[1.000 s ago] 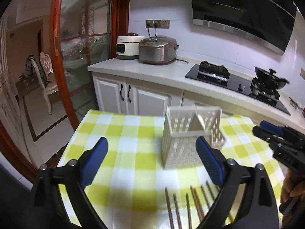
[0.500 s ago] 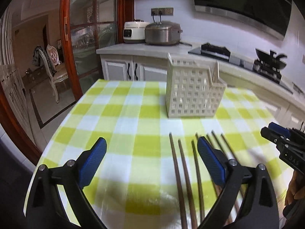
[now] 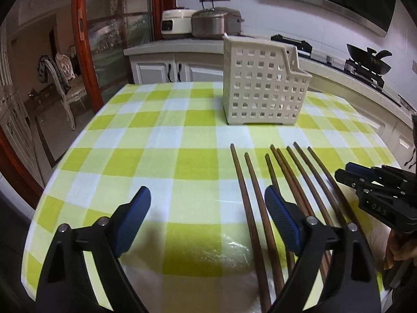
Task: Organize utensils
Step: 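Open the right tool and bring it back over the chopsticks, then close the right tool on one brown chopstick and lift it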
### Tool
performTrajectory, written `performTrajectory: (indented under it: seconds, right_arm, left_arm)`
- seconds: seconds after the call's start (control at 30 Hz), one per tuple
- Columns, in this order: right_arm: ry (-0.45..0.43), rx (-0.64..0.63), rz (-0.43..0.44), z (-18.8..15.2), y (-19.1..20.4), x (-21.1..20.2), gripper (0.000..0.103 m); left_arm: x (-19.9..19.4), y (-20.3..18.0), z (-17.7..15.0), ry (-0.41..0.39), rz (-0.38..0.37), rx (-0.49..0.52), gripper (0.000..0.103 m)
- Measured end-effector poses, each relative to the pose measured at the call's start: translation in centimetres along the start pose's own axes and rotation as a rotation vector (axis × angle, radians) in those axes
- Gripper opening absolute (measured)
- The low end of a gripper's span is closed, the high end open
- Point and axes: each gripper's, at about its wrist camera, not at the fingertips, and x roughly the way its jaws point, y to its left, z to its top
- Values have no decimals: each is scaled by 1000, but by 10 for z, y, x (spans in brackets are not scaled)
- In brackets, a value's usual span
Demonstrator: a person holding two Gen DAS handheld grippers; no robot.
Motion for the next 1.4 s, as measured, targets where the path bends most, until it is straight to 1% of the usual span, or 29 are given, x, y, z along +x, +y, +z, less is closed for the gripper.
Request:
performTrajectory:
  seconds: [0.07, 0.13, 0.17, 0.23, 0.4, 0.5, 0.57, 0.73, 0.87, 0.93, 0.97, 1.03, 1.17, 1.23, 1.27, 1.3, 1.4]
  right_arm:
    - [17, -1, -1, 1, 1, 5, 24]
    - [27, -8, -6, 2, 2, 8, 22]
    - [33, -11, -6, 2, 2, 10, 21]
    - [42, -15, 2, 3, 3, 12, 19]
    - [58, -44, -16, 6, 10, 17, 17]
    - [59, -44, -20, 8, 10, 19, 15]
    - [58, -38, -31, 9, 8, 20, 10]
    - [59, -25, -18, 8, 6, 20, 9]
    - [59, -20, -13, 8, 5, 20, 9]
    - [59, -17, -8, 8, 5, 20, 9]
    - [59, -18, -7, 8, 5, 20, 9]
    - [59, -18, -6, 8, 4, 20, 9]
    - [60, -34, -12, 8, 5, 21, 9]
    - [65, -36, -11, 9, 5, 21, 9]
    - [66, -37, -11, 9, 5, 21, 9]
    - [67, -44, -12, 9, 6, 21, 9]
    - [64, -45, -13, 8, 6, 21, 9]
  left_arm:
    - [5, 1, -1, 15, -7, 0, 81]
    - [9, 1, -2, 26, -12, 0, 77]
    - [10, 2, -2, 29, -14, 1, 77]
    - [13, 3, -2, 35, -14, -2, 77]
    - [18, 2, -1, 56, -19, -4, 75]
    - [24, 0, 0, 70, -19, 2, 71]
    - [32, -2, 3, 90, -25, 3, 69]
    - [51, -9, 8, 140, -38, 14, 53]
    - [61, -17, 13, 150, -36, 18, 45]
    - [66, -19, 13, 159, -47, 19, 38]
    - [67, -21, 13, 164, -44, 26, 36]
    - [67, -27, 12, 157, -30, 55, 31]
    - [68, -29, 13, 159, -42, 66, 25]
    - [68, -31, 13, 159, -42, 79, 14]
    - [68, -32, 13, 159, -41, 87, 11]
    - [68, -33, 13, 159, -41, 90, 9]
    - [68, -32, 13, 153, -44, 90, 8]
